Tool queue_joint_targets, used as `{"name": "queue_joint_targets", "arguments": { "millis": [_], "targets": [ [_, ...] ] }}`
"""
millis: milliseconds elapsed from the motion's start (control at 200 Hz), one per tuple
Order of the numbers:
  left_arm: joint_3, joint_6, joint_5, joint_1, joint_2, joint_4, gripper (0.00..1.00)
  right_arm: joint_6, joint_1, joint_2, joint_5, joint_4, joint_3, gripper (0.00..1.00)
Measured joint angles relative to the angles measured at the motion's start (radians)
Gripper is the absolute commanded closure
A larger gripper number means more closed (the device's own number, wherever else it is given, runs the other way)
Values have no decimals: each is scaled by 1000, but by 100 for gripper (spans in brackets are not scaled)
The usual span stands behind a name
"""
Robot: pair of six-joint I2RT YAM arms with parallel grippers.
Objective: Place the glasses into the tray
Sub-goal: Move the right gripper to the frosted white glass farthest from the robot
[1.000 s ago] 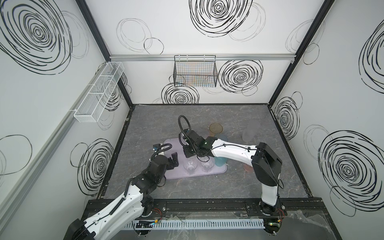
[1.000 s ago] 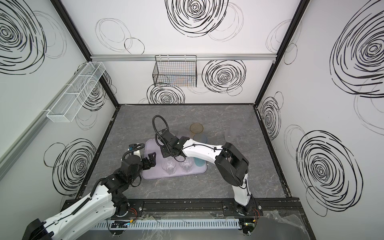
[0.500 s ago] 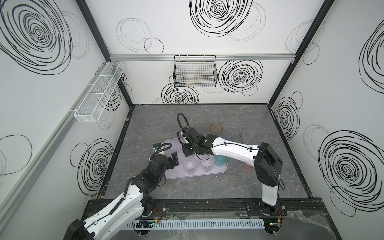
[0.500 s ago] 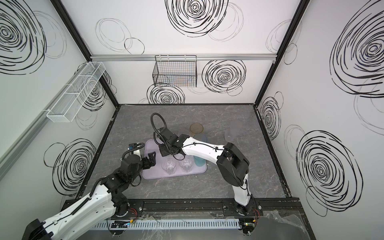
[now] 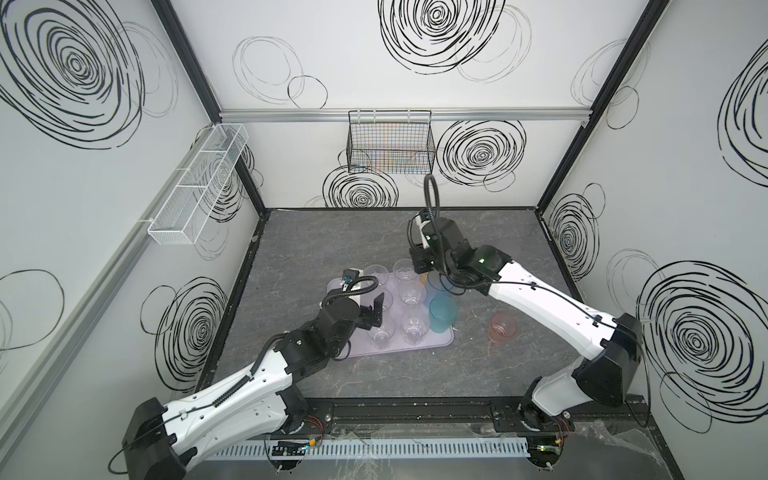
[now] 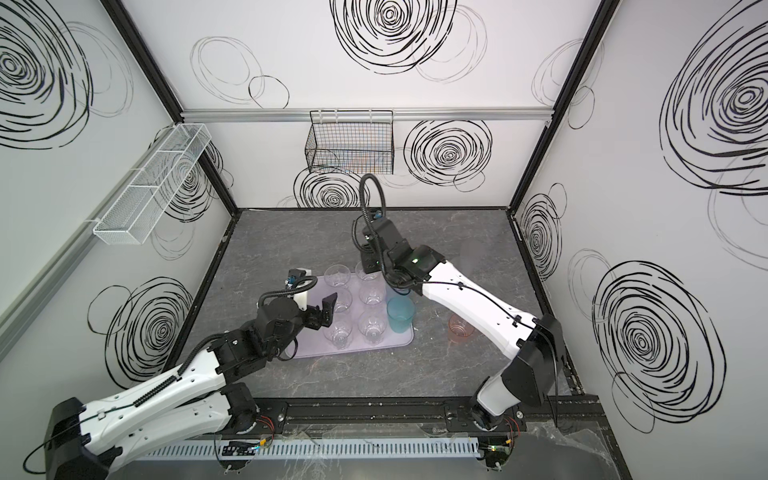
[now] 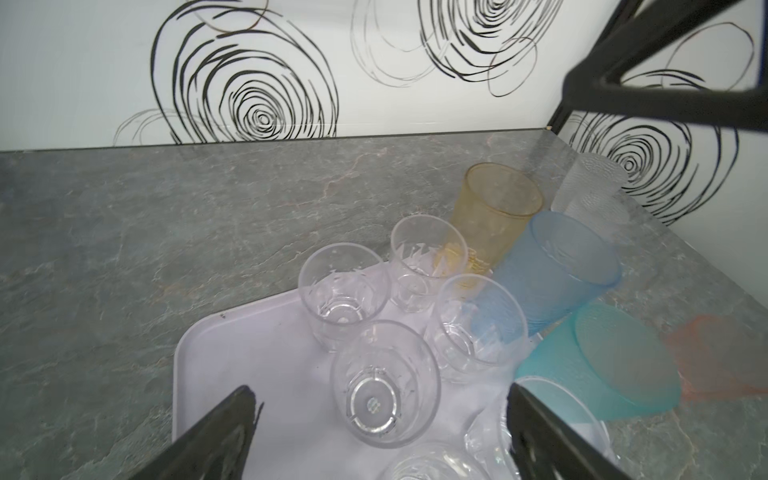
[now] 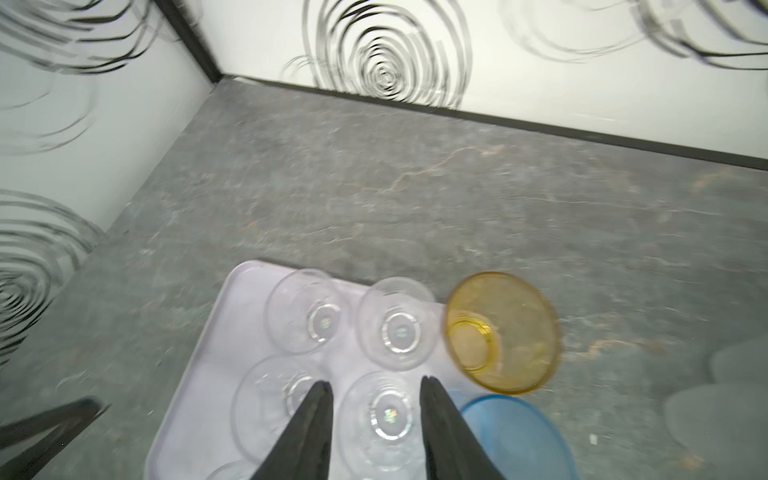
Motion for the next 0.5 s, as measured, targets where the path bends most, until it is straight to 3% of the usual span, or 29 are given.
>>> {"name": "queue_joint_targets", "arguments": {
  "millis": [300, 500],
  "targets": [
    [6, 25, -59, -18, 43, 26, 4, 5, -354, -198, 32, -24, -303, 46],
    [-38, 48, -97, -12, -2, 60, 4, 64, -586, -235, 0, 40, -444, 45]
  ]
}}
